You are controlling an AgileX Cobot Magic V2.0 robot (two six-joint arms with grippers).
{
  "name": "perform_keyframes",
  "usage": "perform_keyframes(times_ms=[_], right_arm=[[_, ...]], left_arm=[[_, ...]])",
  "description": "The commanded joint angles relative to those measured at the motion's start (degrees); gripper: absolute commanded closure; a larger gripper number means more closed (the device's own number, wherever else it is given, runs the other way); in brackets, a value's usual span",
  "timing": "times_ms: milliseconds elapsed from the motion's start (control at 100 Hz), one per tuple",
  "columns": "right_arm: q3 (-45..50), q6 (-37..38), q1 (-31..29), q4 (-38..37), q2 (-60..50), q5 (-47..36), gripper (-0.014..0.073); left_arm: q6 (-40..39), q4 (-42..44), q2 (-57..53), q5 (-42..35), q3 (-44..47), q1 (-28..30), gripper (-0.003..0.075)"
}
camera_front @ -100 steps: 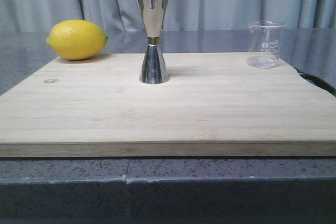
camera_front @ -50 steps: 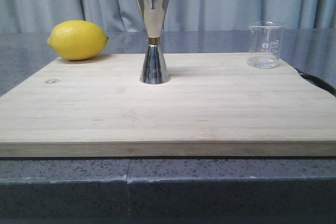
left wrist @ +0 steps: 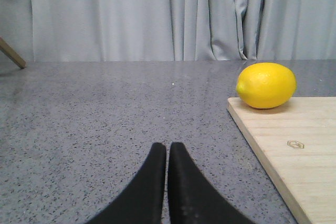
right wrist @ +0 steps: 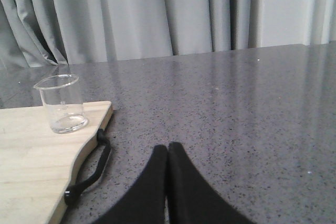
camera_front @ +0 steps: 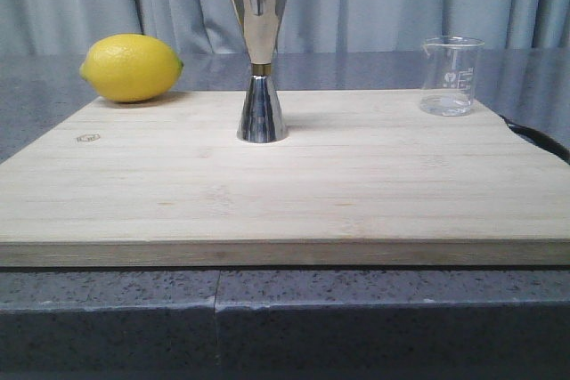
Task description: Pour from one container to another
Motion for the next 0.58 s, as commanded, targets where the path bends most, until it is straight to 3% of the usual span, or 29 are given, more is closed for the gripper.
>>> perform_keyframes(times_ms=[0, 570], right_arm=[[1.6, -0.2, -0.4, -0.8, -1.2, -6.5, 0.0665], [1.6, -0.2, -0.4, -0.8, -1.2, -7.1, 0.0665]], left_arm=[[-0.3, 0.0, -1.4, -4.7, 0.3, 0.0, 0.0739], [-0.3, 0.0, -1.4, -4.7, 0.3, 0.0, 0.0739]])
